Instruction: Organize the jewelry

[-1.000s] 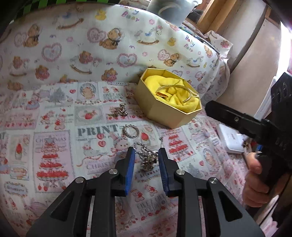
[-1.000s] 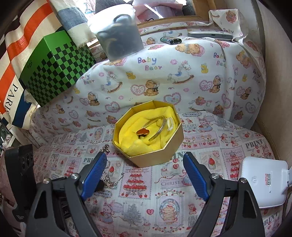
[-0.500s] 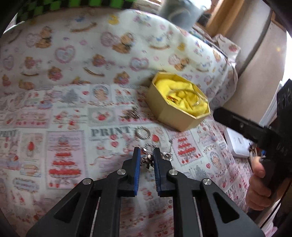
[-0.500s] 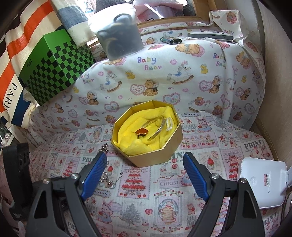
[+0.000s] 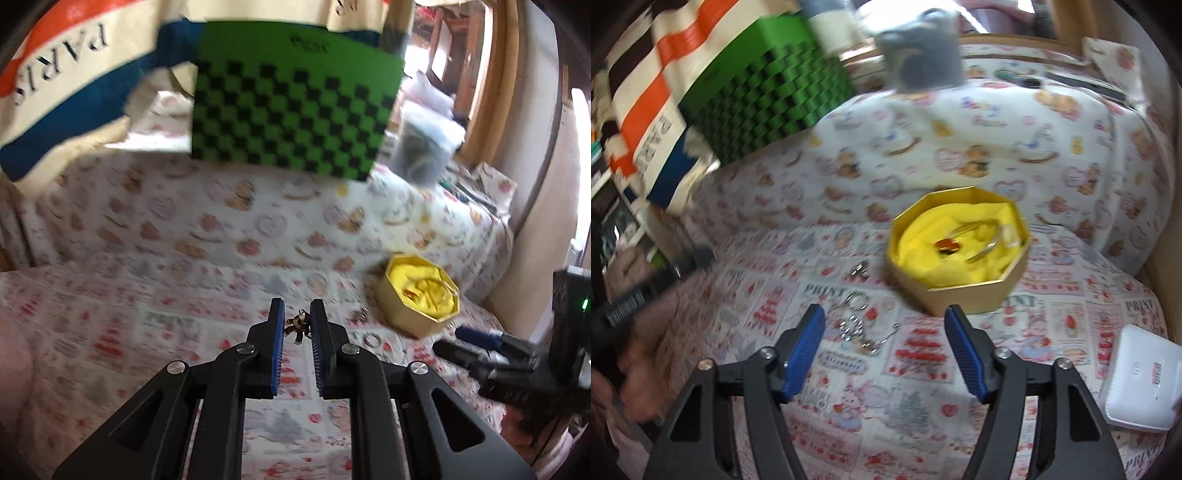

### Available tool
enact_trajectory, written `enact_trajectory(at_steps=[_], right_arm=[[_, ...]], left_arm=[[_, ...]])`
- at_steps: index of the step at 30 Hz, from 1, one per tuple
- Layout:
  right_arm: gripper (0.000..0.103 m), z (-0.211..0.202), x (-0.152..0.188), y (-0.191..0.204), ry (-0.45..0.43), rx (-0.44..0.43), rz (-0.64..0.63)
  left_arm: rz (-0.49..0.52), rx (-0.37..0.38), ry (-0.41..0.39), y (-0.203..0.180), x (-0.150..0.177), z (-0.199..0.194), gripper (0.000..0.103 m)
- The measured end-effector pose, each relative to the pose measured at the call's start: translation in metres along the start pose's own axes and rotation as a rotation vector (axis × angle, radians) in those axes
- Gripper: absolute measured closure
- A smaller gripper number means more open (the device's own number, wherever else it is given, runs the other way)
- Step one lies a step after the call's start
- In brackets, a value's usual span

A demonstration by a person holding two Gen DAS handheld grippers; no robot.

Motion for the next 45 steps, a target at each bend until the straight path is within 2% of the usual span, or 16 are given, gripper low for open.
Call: enact_trajectory(at_steps=[7,10,16,17,19,22,26,30,34,39,44,45], right_arm=[[0.066,0.039,0.014,0.013,0.112,-0.022,-0.067],[0.071,0.051,0.019,0.016,0.147,-0.05,-0.056],[0.072,0.06,0.013,0.022,0.125,0.013,-0.074],[0.075,0.062,0.013,0.023,0.126,0.033,-0.088],[0.098,0.063,0.012,0.028,0.12,0.073,-0.129],[0.102,0.065,0.011,0.031,0.119,0.037,-0.149],[0.102,0.056,0.008,0.027,0.091,-0.055,-0.087],[0.102,0.03,-0.001,0.026,-0.012,-0.044,-0.1],[0.103,0.003,-0.009,0.027,-0.115,-0.084,-0.084],[0.103,-0.025,-0.017,0.024,-0.22,-0.072,-0.081],[0.101,-0.009,-0.013,0.025,-0.171,-0.006,-0.115],[0.092,0.0,-0.01,0.027,-0.139,0.011,-0.132]], left_arm=[[0.0,-0.015,-0.017,0.005,-0.005,0.0,0.09],[-0.006,-0.014,-0.004,0.006,-0.004,0.002,0.09],[-0.009,-0.01,0.009,0.005,-0.002,0.003,0.09],[-0.007,-0.01,0.01,0.005,-0.002,0.004,0.09],[-0.004,-0.015,0.01,0.005,-0.002,0.004,0.09],[0.01,-0.016,0.02,0.004,-0.001,0.006,0.09],[0.024,-0.028,0.019,0.004,0.001,0.008,0.09],[0.029,-0.038,0.01,0.004,0.001,0.008,0.09],[0.026,-0.041,0.012,0.005,0.0,0.009,0.09],[0.024,-0.044,0.014,0.006,0.0,0.01,0.09],[0.022,-0.049,0.013,0.008,0.0,0.011,0.09],[0.022,-0.051,0.014,0.007,0.001,0.011,0.09]])
Point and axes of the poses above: each gripper's, at about its wrist camera, not at the fingertips, and z roughly the way its jaws point, y to its left, x to its underside, the point moved 6 cm from there along z, roughly the way its jaws point, and after that the axes turned 12 degrees about -z, right-handed, at the moved point
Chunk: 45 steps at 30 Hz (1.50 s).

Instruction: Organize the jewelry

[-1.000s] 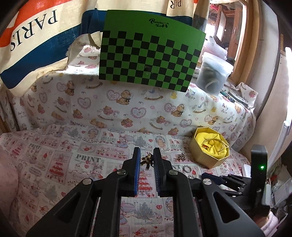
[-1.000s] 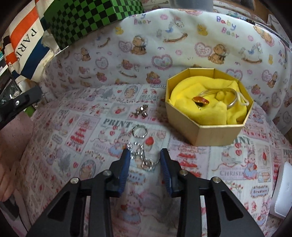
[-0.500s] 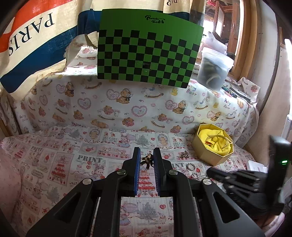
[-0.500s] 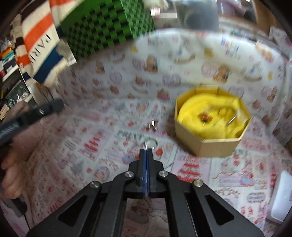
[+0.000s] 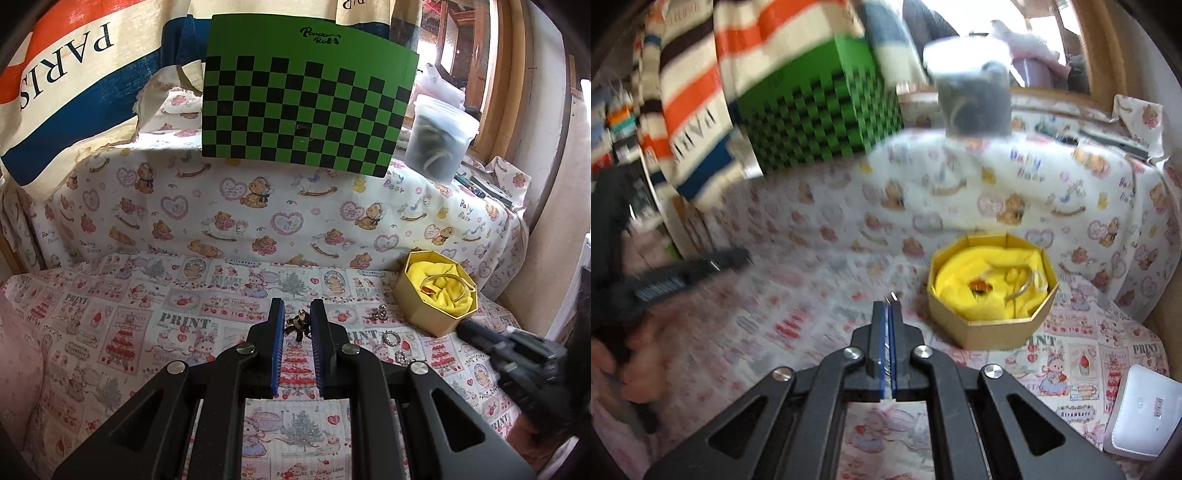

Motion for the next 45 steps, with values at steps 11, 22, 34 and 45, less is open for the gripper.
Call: enact_trajectory(at_steps=[11,22,34,45], right_arm=[[0.073,0.054,0.026,0.025,0.227,0.021,-0.153],[0.102,0.037,0.024,0.013,0.165,0.009,-0.086],[0.102,-0.019,-0.008,-0.001,-0.072,-0.028,0.027],[0.102,-0.058,-0.025,-0.012,-0.221,-0.016,0.069]], left_arm=[[0.0,-0.006,0.003,0.001,0.0,0.002,0.09],[0.032,-0.057,-0.02,0.001,0.001,0.005,0.09],[0.028,-0.066,-0.024,0.004,0.0,0.006,0.09],[0.048,-0.062,-0.032,-0.002,0.001,0.0,0.09]])
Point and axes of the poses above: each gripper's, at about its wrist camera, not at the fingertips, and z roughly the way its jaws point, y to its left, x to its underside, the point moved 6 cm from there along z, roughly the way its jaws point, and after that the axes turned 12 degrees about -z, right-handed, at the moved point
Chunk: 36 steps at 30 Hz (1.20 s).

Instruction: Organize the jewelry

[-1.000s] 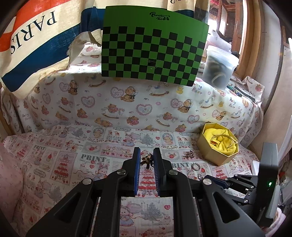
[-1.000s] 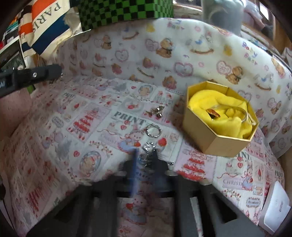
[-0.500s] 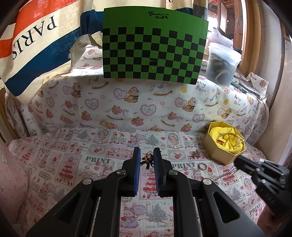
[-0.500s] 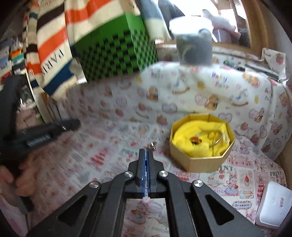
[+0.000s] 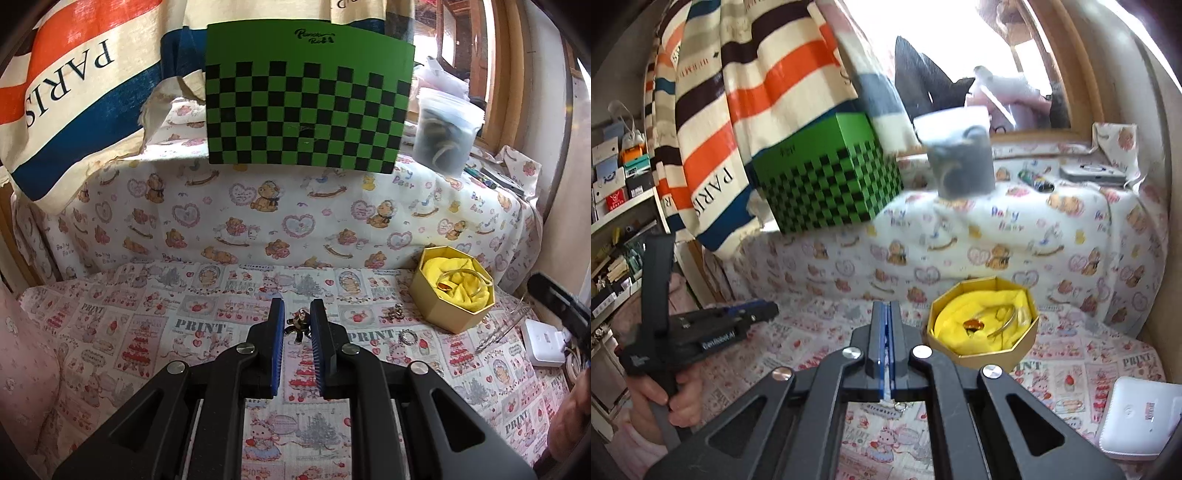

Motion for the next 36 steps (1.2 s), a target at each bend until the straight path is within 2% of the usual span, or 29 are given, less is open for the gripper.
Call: enact_trajectory(at_steps=[3,5,11,16,19,27,36], right_arm=[[0.102,-0.004,-0.004,-0.004,-0.014,0.042,-0.003],[0.102,-0.007,-0.008,-0.006,-0.025,0.066,0.002],[0.102,-0.012,-0.03,-0.02,-0.056,0.133,-0.009],[0.102,0.009,-0.042,-0.039,-0.041,0.212,-0.038],[0.102,0.024,-0.038,-0.053,-0.014,0.229,-0.021],[0.102,0.058,-0.01,-0.078,0.083,0.232,0.012],[0.101,0.073,0.013,-0.102,0.158,0.161,0.131]], left_arm=[[-0.033,0.088,0.052,-0.012,0.0,-0.006,0.09],[-0.032,0.108,0.043,-0.024,-0.004,-0.016,0.09],[0.012,0.126,0.024,-0.057,-0.023,-0.028,0.09],[0.034,0.114,0.03,-0.076,-0.038,-0.01,0.09],[0.049,0.137,0.073,-0.084,-0.037,0.006,0.09],[0.101,0.153,0.142,-0.104,-0.026,0.038,0.09],[0.139,0.193,0.2,-0.13,-0.012,0.066,0.09]])
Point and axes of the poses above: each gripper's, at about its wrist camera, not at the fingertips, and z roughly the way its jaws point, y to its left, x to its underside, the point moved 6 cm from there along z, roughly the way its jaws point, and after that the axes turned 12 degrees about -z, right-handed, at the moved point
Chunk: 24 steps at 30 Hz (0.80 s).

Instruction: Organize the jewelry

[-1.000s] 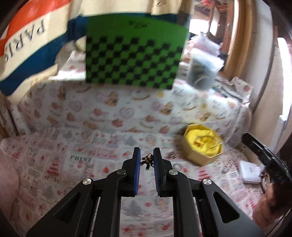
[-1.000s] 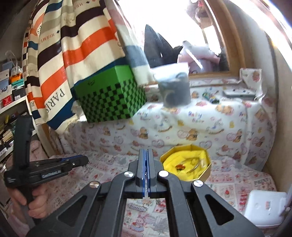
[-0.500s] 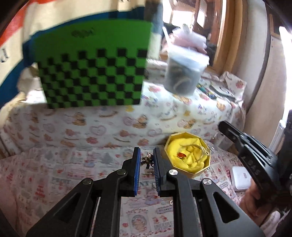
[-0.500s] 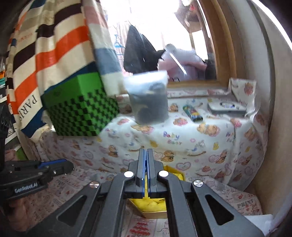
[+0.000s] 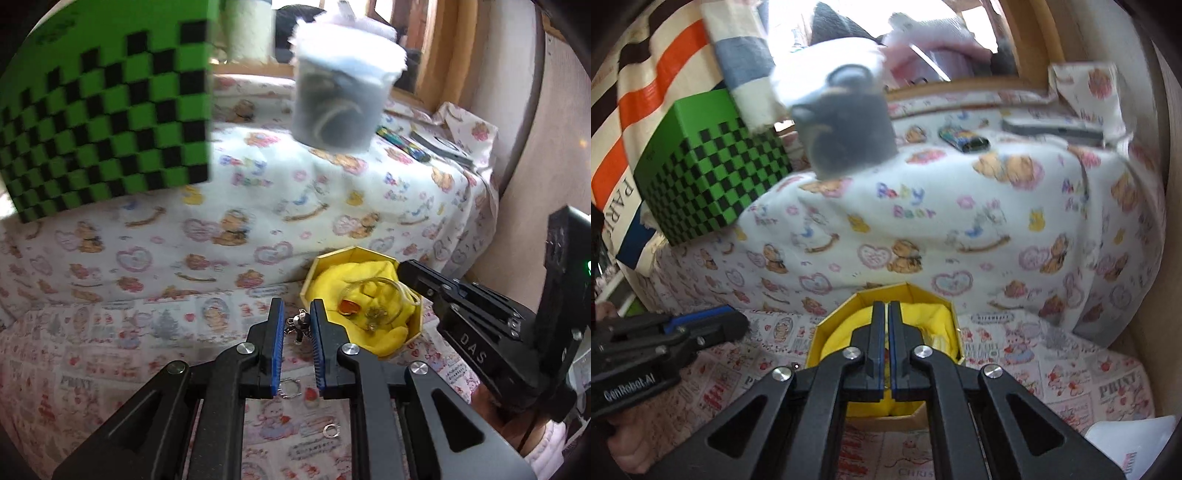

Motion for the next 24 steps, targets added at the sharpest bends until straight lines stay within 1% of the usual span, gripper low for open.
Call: enact_trajectory(at_steps=[2,5,8,11,16,19,24], right_arm=[[0.101,0.001,0.003,-0.009,0.007,-0.013,0.053],[0.101,0.002,0.008,-0.03,0.011,-0.031,0.171],[0.101,-0.002,0.009,-0.042,0.004,-0.035,0.228],[0.101,-0.006,0.008,-0.046,-0.004,-0.007,0.213],[0.101,-0.012,0.009,-0.049,-0.009,-0.002,0.215],[0.101,-0.015,0.008,-0.049,-0.014,0.01,0.191],[0.101,-0.014,0.003,-0.035,-0.025,0.019,0.146]], left_arm=[[0.014,0.005,0.014,-0.005,0.0,0.007,0.09],[0.016,0.014,0.039,-0.013,0.001,0.019,0.09],[0.018,0.033,0.06,-0.022,0.001,0.028,0.09],[0.025,0.029,0.071,-0.028,0.003,0.038,0.09],[0.042,0.009,0.079,-0.033,0.008,0.047,0.09],[0.057,-0.017,0.047,-0.029,0.007,0.041,0.088],[0.057,-0.034,-0.029,-0.016,0.001,0.009,0.078]])
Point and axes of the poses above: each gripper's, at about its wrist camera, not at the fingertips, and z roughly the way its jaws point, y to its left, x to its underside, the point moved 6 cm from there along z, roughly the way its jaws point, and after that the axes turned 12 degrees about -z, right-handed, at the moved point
